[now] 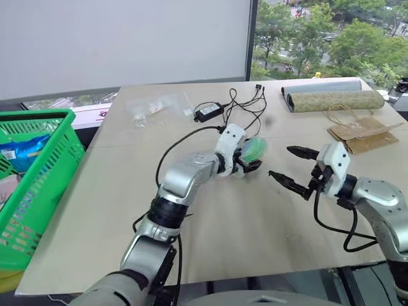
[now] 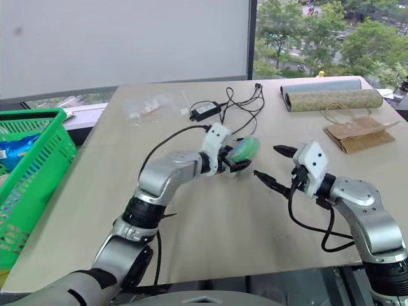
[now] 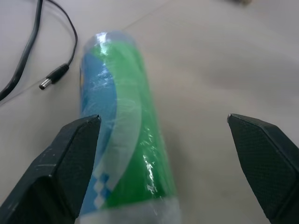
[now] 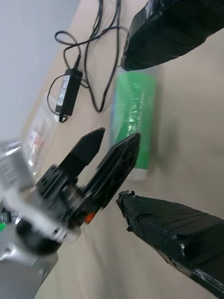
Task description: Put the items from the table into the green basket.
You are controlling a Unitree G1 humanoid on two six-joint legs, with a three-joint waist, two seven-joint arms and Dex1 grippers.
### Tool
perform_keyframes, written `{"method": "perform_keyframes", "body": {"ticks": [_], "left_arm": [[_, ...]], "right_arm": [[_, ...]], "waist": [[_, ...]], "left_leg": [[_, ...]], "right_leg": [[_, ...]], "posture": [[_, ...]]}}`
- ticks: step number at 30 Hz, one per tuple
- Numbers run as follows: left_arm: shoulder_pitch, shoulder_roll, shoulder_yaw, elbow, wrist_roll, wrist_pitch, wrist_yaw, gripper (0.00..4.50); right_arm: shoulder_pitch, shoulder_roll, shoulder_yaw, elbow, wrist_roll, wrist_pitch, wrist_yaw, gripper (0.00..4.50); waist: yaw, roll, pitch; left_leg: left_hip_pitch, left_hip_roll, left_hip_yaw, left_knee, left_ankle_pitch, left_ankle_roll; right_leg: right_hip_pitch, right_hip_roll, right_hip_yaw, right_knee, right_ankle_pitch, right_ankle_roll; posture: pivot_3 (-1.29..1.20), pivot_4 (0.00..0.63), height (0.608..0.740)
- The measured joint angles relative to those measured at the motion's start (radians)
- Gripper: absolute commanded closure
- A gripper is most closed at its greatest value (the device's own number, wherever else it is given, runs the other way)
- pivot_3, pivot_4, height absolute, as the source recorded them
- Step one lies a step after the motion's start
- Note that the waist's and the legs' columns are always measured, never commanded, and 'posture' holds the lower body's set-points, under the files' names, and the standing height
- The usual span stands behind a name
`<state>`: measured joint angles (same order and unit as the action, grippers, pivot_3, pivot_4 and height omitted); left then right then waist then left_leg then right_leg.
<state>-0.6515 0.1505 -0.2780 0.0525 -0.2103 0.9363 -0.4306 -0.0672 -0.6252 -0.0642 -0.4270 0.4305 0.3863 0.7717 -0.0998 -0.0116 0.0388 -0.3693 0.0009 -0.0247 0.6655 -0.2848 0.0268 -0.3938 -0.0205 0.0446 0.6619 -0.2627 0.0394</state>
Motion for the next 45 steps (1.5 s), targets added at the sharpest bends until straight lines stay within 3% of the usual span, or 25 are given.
{"method": "perform_keyframes", "body": {"ticks": [9,12,15,17,24,28,33,37,40,45], "left_arm": [[-0.044,-0.002,-0.069,0.245,0.14,-0.079,0.034,0.03],[-0.047,-0.012,-0.073,0.263,0.165,-0.093,0.034,0.85],[-0.047,-0.011,-0.067,0.271,0.182,-0.106,0.033,2.16],[-0.045,-0.013,-0.065,0.271,0.189,-0.111,0.031,2.48],[-0.019,-0.02,-0.036,0.258,0.199,-0.159,0.043,2.5],[0.01,0.008,0.04,0.138,0.186,-0.105,0.071,2.5],[0.006,0.174,0.215,-0.122,0.187,0.015,0.107,2.5],[0.022,0.404,0.375,-0.239,0.198,0.109,0.109,2.5],[0.07,0.536,0.497,-0.326,0.213,0.172,0.11,2.5],[0.237,0.667,0.655,-0.408,0.221,0.24,0.097,2.5]], "right_arm": [[0.015,0.0,-0.014,-0.029,0.0,0.0,-0.03,0.0],[0.018,0.0,-0.015,-0.029,0.0,0.0,-0.034,0.0],[0.028,-0.005,-0.015,-0.029,-0.001,0.0,-0.034,0.0],[0.028,-0.005,-0.015,-0.029,-0.002,0.0,-0.034,0.0],[0.025,-0.006,-0.015,-0.029,-0.001,0.0,-0.032,0.0],[0.0,-0.008,-0.01,-0.026,0.017,0.008,-0.003,0.0],[-0.085,0.007,0.03,0.01,0.042,0.029,0.037,0.0],[-0.231,0.087,0.074,0.049,0.132,0.083,0.081,0.0],[-0.31,0.108,0.088,0.063,0.221,0.134,0.139,0.0],[-0.434,0.154,0.097,0.115,0.337,0.217,0.194,0.0]], "waist": [[-0.038,0.003,-0.002],[-0.037,0.004,-0.002],[-0.038,0.005,-0.003],[-0.038,0.006,-0.004],[-0.038,0.006,-0.004],[-0.044,0.004,-0.001],[-0.048,0.004,-0.001],[-0.037,0.003,0.001],[0.007,0.003,0.001],[0.097,0.0,0.001]], "left_leg": [[0.005,0.001,-0.002,0.001,0.0,0.0],[0.006,0.001,-0.003,0.002,0.0,0.0],[0.007,0.001,-0.004,0.002,0.0,0.0],[0.008,0.001,-0.004,0.002,0.0,0.0],[0.008,0.001,-0.007,0.002,0.0,0.0],[0.005,0.002,-0.007,0.002,0.0,0.0],[0.006,0.004,-0.008,0.001,0.0,0.0],[0.005,0.004,-0.011,0.001,0.0,0.0],[0.004,0.003,-0.011,0.0,0.0,0.0],[-0.002,0.001,-0.01,0.0,0.001,-0.005]], "right_leg": [[0.007,0.002,0.0,-0.001,0.0,0.0],[0.009,0.002,0.0,-0.001,0.0,0.001],[0.01,0.002,0.0,-0.001,0.0,0.001],[0.011,0.002,0.0,-0.001,0.0,0.001],[0.013,0.002,0.0,-0.002,0.0,0.001],[0.009,0.002,0.001,-0.001,0.0,0.001],[0.007,0.003,0.001,0.002,0.0,0.0],[0.005,0.003,0.001,0.003,0.0,-0.001],[0.005,0.002,-0.001,0.001,0.0,-0.001],[-0.002,-0.007,-0.003,0.001,0.0,-0.001]], "posture": [[-0.26,0.011,0.74],[-0.26,0.012,0.74],[-0.26,0.011,0.74],[-0.26,0.01,0.74],[-0.22,0.006,0.74],[-0.16,0.0,0.74],[-0.06,0.0,0.74],[0.03,0.0,0.74],[0.09,0.0,0.74],[0.16,0.0,0.74]]}}
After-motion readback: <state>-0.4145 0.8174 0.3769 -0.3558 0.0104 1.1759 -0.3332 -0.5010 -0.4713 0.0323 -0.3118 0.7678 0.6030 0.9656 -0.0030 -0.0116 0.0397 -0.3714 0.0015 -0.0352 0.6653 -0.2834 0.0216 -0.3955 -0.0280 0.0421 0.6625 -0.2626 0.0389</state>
